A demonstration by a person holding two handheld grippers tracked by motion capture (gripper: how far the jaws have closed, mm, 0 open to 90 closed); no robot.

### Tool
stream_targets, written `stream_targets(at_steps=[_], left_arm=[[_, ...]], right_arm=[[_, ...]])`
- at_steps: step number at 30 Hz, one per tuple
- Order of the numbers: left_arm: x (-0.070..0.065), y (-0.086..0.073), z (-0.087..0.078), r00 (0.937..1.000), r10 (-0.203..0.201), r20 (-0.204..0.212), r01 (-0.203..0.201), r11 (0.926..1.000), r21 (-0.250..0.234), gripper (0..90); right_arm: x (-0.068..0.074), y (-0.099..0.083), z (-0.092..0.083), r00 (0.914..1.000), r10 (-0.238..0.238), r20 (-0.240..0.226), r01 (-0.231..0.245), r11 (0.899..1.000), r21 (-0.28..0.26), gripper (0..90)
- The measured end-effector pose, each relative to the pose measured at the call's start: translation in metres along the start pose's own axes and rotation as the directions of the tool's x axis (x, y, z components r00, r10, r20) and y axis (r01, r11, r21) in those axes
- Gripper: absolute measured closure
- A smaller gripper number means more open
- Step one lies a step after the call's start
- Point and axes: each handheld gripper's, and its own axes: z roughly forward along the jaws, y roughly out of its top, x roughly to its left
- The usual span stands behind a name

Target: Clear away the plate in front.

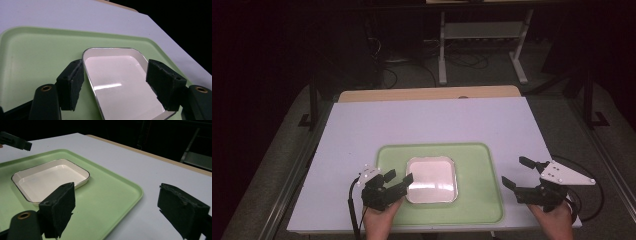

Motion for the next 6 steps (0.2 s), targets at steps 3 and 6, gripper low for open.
stream_targets(at_steps=[3,6], left_arm=[[0.0028,-0.0036,-0.0038,0.9994,0.014,0.032,-0.015,0.9999,0.009,26.0],[0.0048,-0.0056,-0.0058,0.9988,0.016,0.046,-0.016,0.9997,0.015,25.0]], right_arm=[[-0.0003,0.0,0.0003,1.0,0.0,0.0,0.0,1.0,0.0,13.7],[-0.0002,0.0004,0.0008,1.0,-0.005,0.0,0.005,1.0,0.001,13.7]])
